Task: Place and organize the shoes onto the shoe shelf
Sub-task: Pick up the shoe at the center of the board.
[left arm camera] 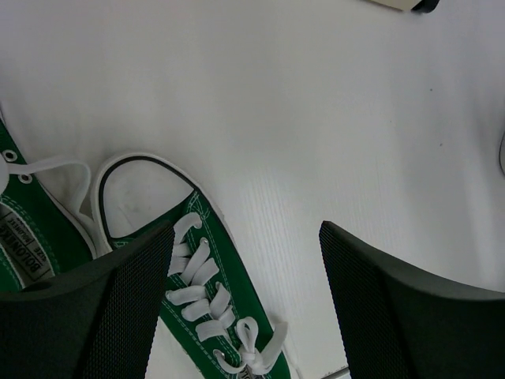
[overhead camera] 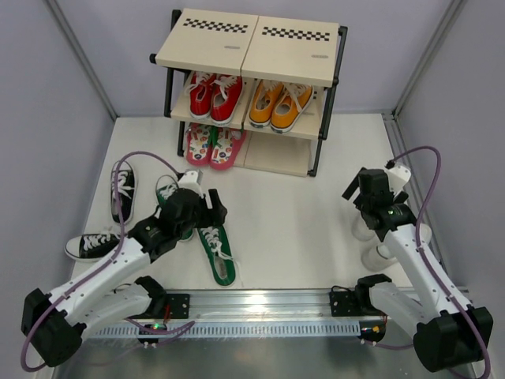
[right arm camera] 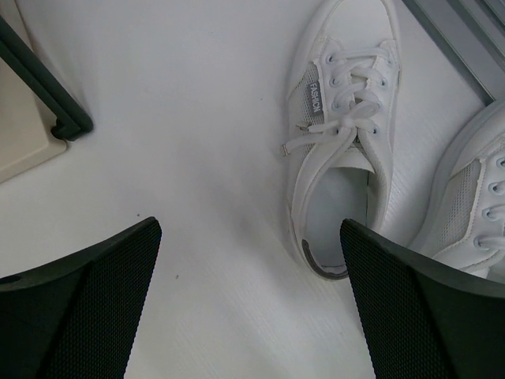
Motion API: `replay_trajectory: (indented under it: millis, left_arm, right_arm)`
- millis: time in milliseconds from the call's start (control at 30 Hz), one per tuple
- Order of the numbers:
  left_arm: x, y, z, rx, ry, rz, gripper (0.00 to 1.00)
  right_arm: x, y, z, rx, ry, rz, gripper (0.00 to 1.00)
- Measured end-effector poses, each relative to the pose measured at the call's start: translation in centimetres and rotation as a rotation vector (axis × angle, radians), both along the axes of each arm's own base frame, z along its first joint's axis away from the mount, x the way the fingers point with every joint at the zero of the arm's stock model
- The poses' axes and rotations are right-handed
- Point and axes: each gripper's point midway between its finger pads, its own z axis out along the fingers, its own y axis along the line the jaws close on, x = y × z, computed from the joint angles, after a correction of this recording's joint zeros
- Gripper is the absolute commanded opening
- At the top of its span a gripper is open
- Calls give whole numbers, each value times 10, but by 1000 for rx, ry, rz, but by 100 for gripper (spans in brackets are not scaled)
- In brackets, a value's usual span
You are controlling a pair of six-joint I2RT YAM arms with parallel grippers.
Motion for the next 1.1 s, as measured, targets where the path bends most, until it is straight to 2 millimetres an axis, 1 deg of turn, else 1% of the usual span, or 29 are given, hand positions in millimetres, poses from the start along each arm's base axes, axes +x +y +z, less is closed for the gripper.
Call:
replay_trajectory:
  millis: [67,133,233,300,367,433,633,667,767,800,900,967,1000,1033,1067,1100]
  left_arm:
    - [-2,5,8,-7,-24,12,77]
    - [-6,11,16,-15,-42,20,77]
    - [-11,15,23,-29,-58,24,77]
    - [-14,17,23,-31,-58,24,77]
    - [-16,18,20,-27,-49,23,77]
    - [-18,19,16,-18,-34,19,77]
    - [-26,19,9,5,13,-7,78]
    - [-26,19,11,6,14,-10,79]
    - [-26,17,22,2,2,-27,80]
    - [-26,16,27,1,-4,-33,80]
    - [-27,14,37,15,-2,-62,80]
    - [-29,14,48,38,11,-80,80]
    - [-29,15,56,46,6,-88,80]
    - [-29,16,68,50,-6,-95,82]
    - [-30,17,78,52,-24,-102,84]
    - [-31,19,88,55,-43,-105,86]
  right_arm:
    - [0,-1,-7,-5,4,-1,99]
    - [2,-1,-12,-9,13,-2,95]
    - [10,0,-24,-12,29,-3,94]
    - [11,1,-38,-12,51,1,93]
    - [7,2,-57,-11,92,9,91]
    - [6,2,-68,-14,121,12,90]
    - [14,-1,-78,-37,139,-8,89]
    - [14,-2,-80,-40,142,-11,88]
    - [15,-4,-87,-52,162,-23,81]
    - [15,-5,-91,-55,175,-28,74]
    - [14,-8,-100,-64,209,-37,61]
    - [13,-10,-102,-68,219,-46,45]
    - [13,-11,-103,-67,222,-49,34]
    - [13,-12,-103,-66,222,-53,11]
    - [13,-11,-103,-63,221,-50,3]
    - [14,-11,-104,-62,221,-49,3]
